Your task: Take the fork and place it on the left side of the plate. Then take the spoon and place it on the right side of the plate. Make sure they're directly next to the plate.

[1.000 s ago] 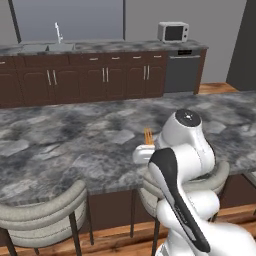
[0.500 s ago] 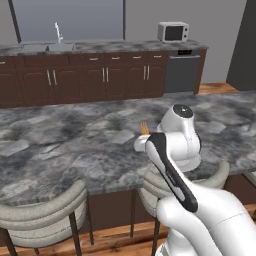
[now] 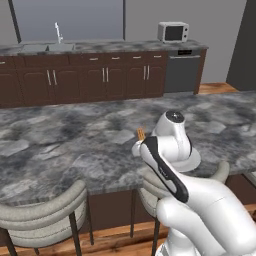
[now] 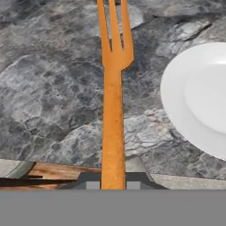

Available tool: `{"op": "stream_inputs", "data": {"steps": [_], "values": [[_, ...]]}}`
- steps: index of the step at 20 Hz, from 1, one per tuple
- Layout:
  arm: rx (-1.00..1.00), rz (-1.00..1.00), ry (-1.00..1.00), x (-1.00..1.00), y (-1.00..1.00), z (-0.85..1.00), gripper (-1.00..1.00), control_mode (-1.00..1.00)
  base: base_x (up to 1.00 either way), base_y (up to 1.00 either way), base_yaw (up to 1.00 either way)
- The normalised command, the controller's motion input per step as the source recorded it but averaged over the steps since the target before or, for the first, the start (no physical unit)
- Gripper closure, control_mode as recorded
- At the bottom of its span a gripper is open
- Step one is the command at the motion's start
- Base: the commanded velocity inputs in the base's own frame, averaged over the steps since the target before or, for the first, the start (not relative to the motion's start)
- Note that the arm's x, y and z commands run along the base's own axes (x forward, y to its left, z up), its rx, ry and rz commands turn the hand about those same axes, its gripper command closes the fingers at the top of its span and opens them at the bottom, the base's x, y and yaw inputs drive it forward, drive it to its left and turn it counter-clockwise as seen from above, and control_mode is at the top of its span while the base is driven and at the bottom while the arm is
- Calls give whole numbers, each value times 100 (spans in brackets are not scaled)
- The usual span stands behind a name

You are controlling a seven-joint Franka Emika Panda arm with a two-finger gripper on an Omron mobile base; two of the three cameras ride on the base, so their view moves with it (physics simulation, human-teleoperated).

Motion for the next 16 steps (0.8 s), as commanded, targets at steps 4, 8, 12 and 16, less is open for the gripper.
{"op": "stream_inputs", "data": {"steps": [4, 8, 12, 16], "values": [[-5, -5, 0, 26, 0, -28, 100, -100, 0, 0, 0], [-4, -8, 0, 35, 1, -19, 100, -100, 0, 0, 0], [-3, -7, 0, 40, 8, -16, 100, -100, 0, 0, 0], [-1, -5, 0, 40, 6, -18, 100, -100, 0, 0, 0]]}}
